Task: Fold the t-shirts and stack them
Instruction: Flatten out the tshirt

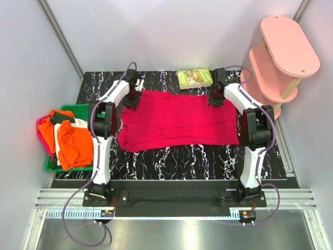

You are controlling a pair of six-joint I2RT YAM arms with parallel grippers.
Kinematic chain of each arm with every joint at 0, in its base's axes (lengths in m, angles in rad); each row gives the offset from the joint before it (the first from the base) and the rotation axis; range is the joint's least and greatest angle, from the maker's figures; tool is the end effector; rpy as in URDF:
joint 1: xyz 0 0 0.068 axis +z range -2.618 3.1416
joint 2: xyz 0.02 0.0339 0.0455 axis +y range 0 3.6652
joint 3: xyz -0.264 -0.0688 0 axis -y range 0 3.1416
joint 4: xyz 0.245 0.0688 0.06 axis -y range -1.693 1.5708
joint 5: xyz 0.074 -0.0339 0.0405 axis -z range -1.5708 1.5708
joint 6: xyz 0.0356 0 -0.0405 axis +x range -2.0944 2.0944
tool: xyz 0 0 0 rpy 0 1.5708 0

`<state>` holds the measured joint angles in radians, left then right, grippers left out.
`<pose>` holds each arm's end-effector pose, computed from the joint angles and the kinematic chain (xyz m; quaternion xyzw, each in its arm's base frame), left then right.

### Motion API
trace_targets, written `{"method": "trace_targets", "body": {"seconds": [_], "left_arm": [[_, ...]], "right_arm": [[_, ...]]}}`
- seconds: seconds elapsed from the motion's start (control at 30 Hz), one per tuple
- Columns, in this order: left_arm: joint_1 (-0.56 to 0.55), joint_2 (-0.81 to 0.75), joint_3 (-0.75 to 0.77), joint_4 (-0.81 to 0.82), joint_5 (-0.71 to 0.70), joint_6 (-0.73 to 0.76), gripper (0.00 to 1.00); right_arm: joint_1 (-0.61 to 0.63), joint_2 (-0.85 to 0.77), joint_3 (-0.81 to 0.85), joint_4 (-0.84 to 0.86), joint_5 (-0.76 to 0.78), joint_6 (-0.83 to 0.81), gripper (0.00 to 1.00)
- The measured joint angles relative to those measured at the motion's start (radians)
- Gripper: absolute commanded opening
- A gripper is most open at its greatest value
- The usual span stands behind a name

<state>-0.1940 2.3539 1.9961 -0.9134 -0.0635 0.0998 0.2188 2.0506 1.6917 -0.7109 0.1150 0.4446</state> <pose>0.4803 -0.0921 0.1664 0.1400 0.9784 0.0243 0.1505 0.4351 0.0926 0.2219 0.1231 0.9594 0.0280 0.2521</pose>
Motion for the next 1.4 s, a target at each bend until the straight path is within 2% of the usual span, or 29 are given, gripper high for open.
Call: {"method": "trace_targets", "body": {"seconds": [0.3, 0.53, 0.73, 0.87, 0.93, 0.97, 1.0, 1.03, 1.07, 1.23, 1.4], "left_arm": [[0.066, 0.064, 0.115, -0.054, -0.024, 0.009, 0.45], [0.119, 0.090, 0.167, -0.076, -0.043, 0.031, 0.61], [0.129, 0.045, 0.112, -0.052, 0.042, 0.038, 0.66], [0.126, -0.088, 0.032, -0.036, 0.106, 0.016, 0.67], [0.123, -0.197, -0.032, -0.010, 0.124, 0.007, 0.69], [0.121, -0.297, -0.116, 0.034, 0.132, 0.004, 0.72], [0.121, -0.388, -0.179, 0.046, 0.137, 0.004, 0.84], [0.120, -0.486, -0.254, 0.078, 0.140, 0.004, 0.89], [0.120, -0.583, -0.320, 0.096, 0.140, 0.007, 0.98], [0.120, -0.956, -0.599, 0.186, 0.123, 0.008, 0.99], [0.121, -1.082, -0.798, 0.227, 0.108, -0.001, 0.99]], "right_arm": [[-0.002, 0.000, -0.002, 0.005, 0.013, -0.005, 0.35], [-0.003, 0.000, -0.002, 0.005, 0.023, -0.008, 0.35], [-0.003, 0.000, 0.008, 0.004, 0.014, -0.019, 0.36], [0.002, -0.016, 0.020, 0.008, -0.003, -0.031, 0.39], [0.011, -0.059, 0.001, 0.020, 0.014, -0.048, 0.40], [0.021, -0.097, -0.024, 0.032, 0.028, -0.058, 0.42], [0.036, -0.143, -0.054, 0.043, 0.045, -0.069, 0.43], [0.054, -0.194, -0.085, 0.051, 0.061, -0.080, 0.44], [0.072, -0.243, -0.113, 0.061, 0.072, -0.090, 0.45], [0.137, -0.454, -0.241, 0.117, 0.106, -0.115, 0.52], [0.142, -0.566, -0.366, 0.143, 0.138, -0.126, 0.65]]}}
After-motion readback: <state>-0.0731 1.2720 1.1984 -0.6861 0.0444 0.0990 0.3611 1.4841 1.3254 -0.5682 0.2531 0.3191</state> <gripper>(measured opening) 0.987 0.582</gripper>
